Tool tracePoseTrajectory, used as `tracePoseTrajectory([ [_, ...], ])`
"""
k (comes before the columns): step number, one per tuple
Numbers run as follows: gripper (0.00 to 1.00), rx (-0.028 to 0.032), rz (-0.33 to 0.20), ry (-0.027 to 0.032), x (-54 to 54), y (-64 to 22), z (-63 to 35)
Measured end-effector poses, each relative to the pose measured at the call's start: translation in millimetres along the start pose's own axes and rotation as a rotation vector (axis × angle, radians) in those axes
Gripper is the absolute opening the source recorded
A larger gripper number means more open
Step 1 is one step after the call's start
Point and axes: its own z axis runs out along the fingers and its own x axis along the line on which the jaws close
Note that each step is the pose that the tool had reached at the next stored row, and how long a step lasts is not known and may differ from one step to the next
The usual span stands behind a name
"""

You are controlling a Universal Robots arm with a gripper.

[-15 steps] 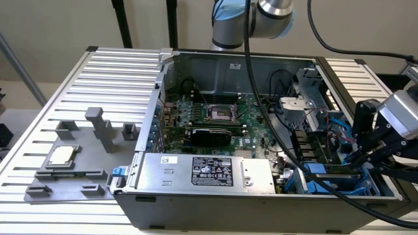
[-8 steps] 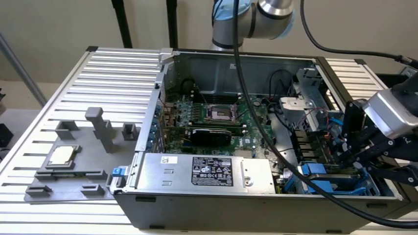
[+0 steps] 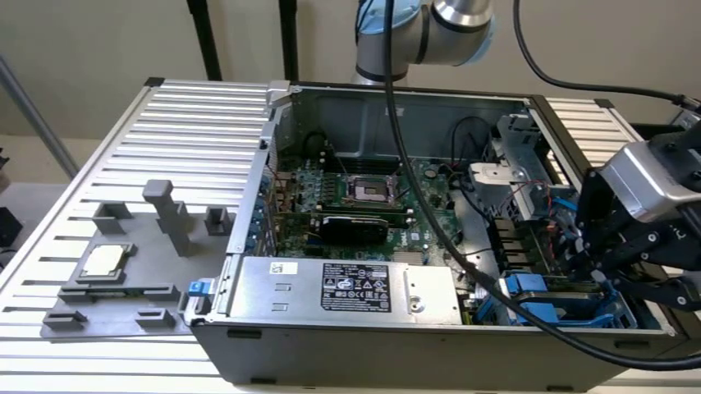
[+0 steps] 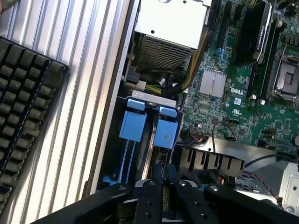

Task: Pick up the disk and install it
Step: 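Insert the first disk wire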

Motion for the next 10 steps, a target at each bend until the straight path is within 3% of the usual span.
tracePoseTrajectory([
  [10, 0.16, 0.0186, 0.146, -0.0034, 0.2, -0.1, 1.0],
])
